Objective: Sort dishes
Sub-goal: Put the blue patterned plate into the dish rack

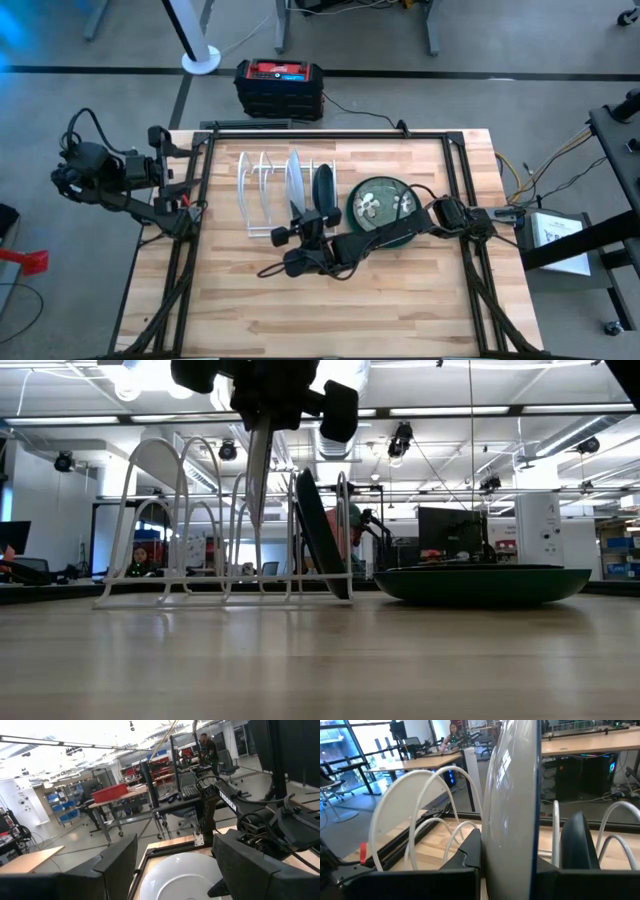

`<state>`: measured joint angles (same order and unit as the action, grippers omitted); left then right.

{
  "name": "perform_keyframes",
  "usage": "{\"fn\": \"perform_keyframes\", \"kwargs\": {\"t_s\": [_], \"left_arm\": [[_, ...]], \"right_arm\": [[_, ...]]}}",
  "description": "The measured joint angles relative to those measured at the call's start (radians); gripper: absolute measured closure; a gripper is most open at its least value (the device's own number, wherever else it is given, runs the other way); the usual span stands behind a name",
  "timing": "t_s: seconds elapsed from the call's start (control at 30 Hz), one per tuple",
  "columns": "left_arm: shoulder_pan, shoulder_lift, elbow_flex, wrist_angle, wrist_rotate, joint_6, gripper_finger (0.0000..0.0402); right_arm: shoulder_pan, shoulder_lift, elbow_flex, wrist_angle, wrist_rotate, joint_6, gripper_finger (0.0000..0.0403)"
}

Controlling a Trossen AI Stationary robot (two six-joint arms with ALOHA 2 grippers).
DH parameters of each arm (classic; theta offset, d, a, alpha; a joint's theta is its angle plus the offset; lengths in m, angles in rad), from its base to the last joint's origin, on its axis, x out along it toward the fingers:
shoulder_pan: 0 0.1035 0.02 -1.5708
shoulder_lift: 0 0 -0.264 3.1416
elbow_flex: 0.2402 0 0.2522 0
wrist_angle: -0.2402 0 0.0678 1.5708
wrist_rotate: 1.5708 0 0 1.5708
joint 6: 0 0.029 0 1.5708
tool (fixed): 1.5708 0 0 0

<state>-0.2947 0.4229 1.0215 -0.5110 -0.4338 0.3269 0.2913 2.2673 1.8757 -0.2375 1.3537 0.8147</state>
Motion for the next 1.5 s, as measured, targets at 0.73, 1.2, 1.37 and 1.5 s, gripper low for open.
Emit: {"fn": "perform_keyframes", "kwargs": {"t_s": [0.73,1.2,1.37,1.5], "left_arm": [[0.000,-0.001,-0.003,0.000,0.000,0.004,0.0152],[0.000,-0.001,-0.011,-0.006,0.000,0.004,0.0152],[0.000,-0.002,-0.024,-0.008,0.000,0.004,0.0152],[0.000,-0.003,-0.025,-0.008,0.000,0.004,0.0152]], "right_arm": [[-0.027,0.000,-0.054,-0.020,-0.070,0.051,0.0385],[-0.052,0.029,-0.056,-0.048,-0.131,0.078,0.0385],[-0.056,0.043,-0.056,-0.048,-0.134,0.089,0.0385],[-0.059,0.052,-0.056,-0.051,-0.149,0.096,0.0385]]}}
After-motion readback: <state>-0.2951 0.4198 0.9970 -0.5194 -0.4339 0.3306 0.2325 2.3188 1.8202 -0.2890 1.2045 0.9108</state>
